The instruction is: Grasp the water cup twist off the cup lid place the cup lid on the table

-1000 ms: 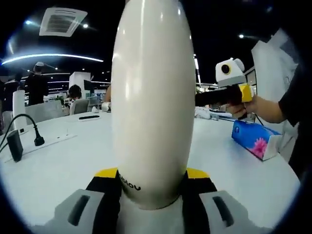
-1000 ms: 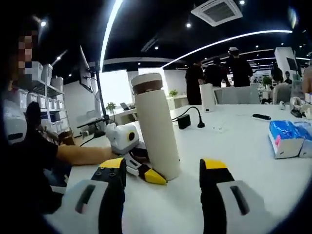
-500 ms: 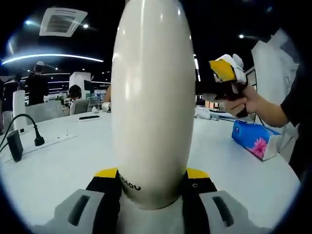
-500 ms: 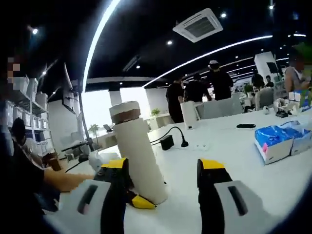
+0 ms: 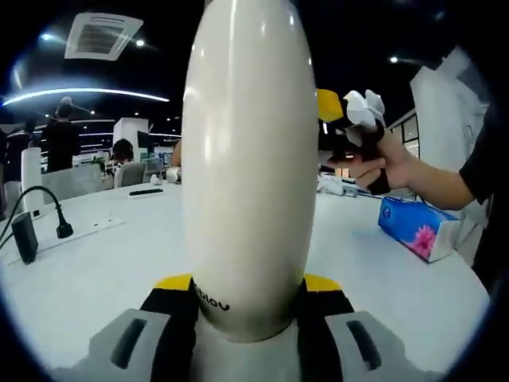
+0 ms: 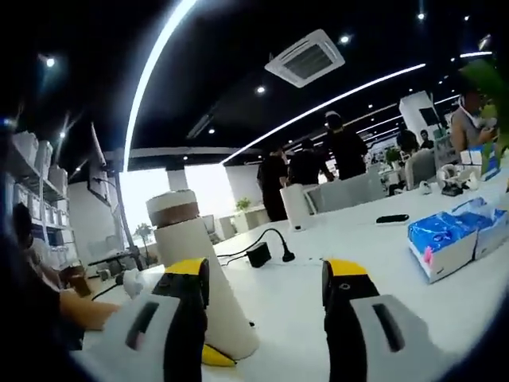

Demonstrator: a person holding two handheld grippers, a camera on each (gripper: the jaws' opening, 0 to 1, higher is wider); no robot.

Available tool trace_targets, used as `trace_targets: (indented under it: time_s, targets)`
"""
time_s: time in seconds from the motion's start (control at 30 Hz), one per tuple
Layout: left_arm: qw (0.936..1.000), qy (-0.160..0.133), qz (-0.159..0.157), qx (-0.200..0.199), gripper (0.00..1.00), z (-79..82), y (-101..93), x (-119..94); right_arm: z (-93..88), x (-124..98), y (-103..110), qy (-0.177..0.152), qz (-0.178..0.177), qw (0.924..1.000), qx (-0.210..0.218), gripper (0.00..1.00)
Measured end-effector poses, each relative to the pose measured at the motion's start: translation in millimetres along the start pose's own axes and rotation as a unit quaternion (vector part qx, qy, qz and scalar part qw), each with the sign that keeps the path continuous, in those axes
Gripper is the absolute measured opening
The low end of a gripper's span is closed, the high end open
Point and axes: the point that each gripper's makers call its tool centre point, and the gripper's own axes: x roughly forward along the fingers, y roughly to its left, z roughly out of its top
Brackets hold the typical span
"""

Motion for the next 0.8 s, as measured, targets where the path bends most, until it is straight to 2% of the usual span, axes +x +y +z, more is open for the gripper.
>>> trace_targets:
  time_s: [0.27,0.33,0.5,0.63,0.7,0.8]
  targets:
    - [1.0,0.0,0.0,0.0,0.5,0.1,3.7,1.5,5.6,4.4,4.9,0.002,0.023,0.9997,-0.01,0.59]
    - [1.0,0.0,0.0,0.0,0.5,0.1,3.7,1.7,5.1,4.4,13.2,0.003,0.049,0.9988,-0.003,0.59]
    - [1.0,0.0,0.0,0.0,0.5,0.4,4.1,2.5,-0.9,5.1,20.1,0.025,0.073,0.9964,-0.034,0.6]
    - [1.0,0.0,0.0,0.0,0.5,0.4,4.6,2.9,8.5,8.1,25.0,0.014,0.086,0.9955,-0.038,0.6]
    - [1.0,0.0,-0.001,0.0,0.5,0.5,4.9,3.2,13.7,9.2,31.9,0.003,0.103,0.9939,-0.039,0.6]
    - [1.0,0.0,-0.001,0.0,0.5,0.5,5.1,3.4,14.0,10.8,44.1,0.006,0.132,0.9901,-0.048,0.61]
